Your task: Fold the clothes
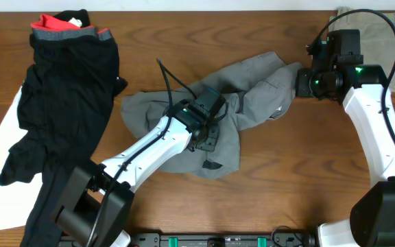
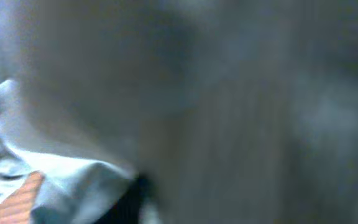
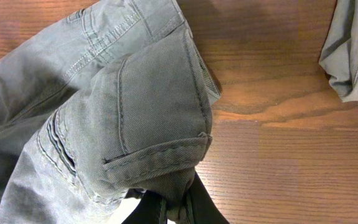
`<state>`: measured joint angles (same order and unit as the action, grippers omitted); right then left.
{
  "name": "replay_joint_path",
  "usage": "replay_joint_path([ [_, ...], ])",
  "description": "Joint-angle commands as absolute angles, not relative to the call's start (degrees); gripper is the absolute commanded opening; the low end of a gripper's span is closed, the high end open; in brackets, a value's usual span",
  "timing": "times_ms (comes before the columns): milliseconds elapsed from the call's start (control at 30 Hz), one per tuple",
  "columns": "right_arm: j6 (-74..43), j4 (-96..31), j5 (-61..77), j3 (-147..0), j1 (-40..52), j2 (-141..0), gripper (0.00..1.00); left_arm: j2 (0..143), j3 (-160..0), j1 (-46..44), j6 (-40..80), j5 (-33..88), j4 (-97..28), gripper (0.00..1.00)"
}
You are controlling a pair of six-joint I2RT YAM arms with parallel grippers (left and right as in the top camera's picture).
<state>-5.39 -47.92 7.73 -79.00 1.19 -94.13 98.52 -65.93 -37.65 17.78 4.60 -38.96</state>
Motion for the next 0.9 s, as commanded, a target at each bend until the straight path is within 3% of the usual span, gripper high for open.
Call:
replay_joint_path([
  [0, -5.7, -47.8, 7.9, -79.0, 1.4, -94.4, 0.05, 98.0, -67.9, -36.5, 19.0, 0.5, -41.8, 0.08],
  [333, -6.8, -47.5, 8.0, -79.1, -2.7, -94.4, 0.01, 86.3, -77.5, -25.9, 14.5, -9.0, -59.0, 0.06],
  [600, -6.8, -48.3, 8.0, -83.7, -3.3, -93.5, 0.01, 75.3, -79.7, -17.4, 12.4, -11.2, -50.8, 0.06],
  [867, -6.6, -53.8, 8.0, -90.0, -5.4, -91.7, 0.01, 70.4, -79.7, -15.7, 8.8, -11.2, -45.5, 0.06],
])
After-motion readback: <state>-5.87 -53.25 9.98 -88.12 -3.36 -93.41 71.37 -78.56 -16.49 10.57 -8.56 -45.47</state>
